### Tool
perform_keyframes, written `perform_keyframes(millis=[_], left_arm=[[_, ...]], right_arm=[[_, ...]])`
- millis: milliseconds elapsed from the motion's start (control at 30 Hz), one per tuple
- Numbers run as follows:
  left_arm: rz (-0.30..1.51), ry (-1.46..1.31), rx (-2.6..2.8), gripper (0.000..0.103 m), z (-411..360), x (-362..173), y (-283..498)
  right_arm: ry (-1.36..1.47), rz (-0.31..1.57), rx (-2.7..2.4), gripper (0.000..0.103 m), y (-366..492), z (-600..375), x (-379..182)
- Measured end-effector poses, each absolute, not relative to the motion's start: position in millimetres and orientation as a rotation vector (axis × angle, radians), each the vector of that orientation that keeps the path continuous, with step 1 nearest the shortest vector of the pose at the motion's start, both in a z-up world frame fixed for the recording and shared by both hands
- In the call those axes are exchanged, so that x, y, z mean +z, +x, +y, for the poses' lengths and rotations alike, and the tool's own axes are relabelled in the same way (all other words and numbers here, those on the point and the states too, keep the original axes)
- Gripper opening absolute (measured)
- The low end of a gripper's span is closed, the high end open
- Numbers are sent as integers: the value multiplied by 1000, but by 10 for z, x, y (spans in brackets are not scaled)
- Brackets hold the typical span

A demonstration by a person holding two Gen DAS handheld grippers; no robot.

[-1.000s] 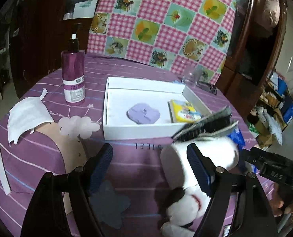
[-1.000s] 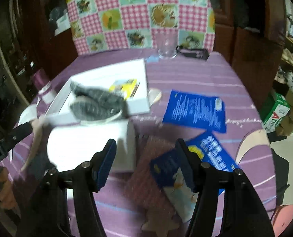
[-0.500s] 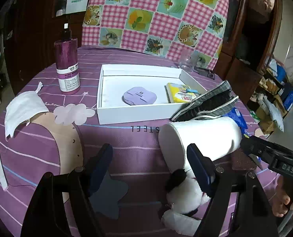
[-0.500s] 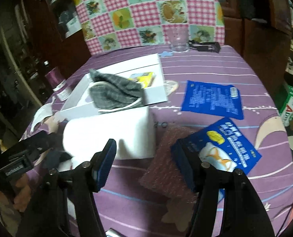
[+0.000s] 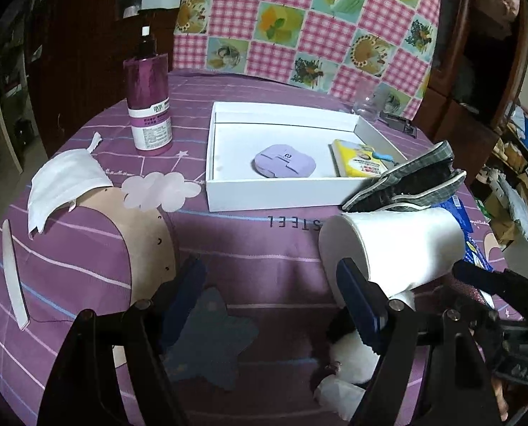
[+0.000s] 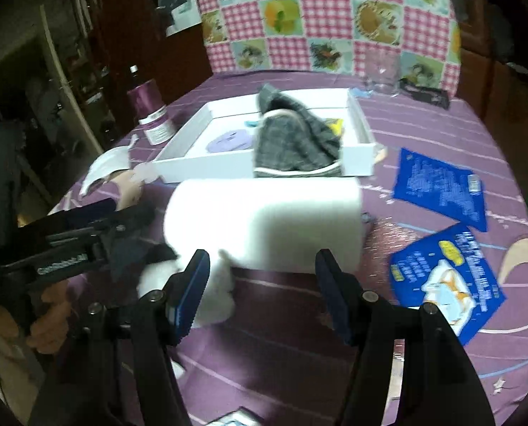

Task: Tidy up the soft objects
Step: 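Grasp the white plush panda toy with the right tool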

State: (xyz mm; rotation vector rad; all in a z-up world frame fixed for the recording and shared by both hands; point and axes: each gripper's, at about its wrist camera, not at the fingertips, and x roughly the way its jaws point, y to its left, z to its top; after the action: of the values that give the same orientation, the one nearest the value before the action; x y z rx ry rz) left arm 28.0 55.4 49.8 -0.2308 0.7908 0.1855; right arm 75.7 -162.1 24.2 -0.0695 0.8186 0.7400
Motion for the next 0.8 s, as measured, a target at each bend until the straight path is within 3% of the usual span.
perform_keyframes(millis=[567, 800], left_arm=[[814, -222, 212, 78, 566, 470, 293], [816, -225, 214, 78, 579, 468, 300]], right_arm=[[-123, 919, 755, 67, 750, -1364, 83], [-20, 1018, 808, 67, 846, -1432, -6]])
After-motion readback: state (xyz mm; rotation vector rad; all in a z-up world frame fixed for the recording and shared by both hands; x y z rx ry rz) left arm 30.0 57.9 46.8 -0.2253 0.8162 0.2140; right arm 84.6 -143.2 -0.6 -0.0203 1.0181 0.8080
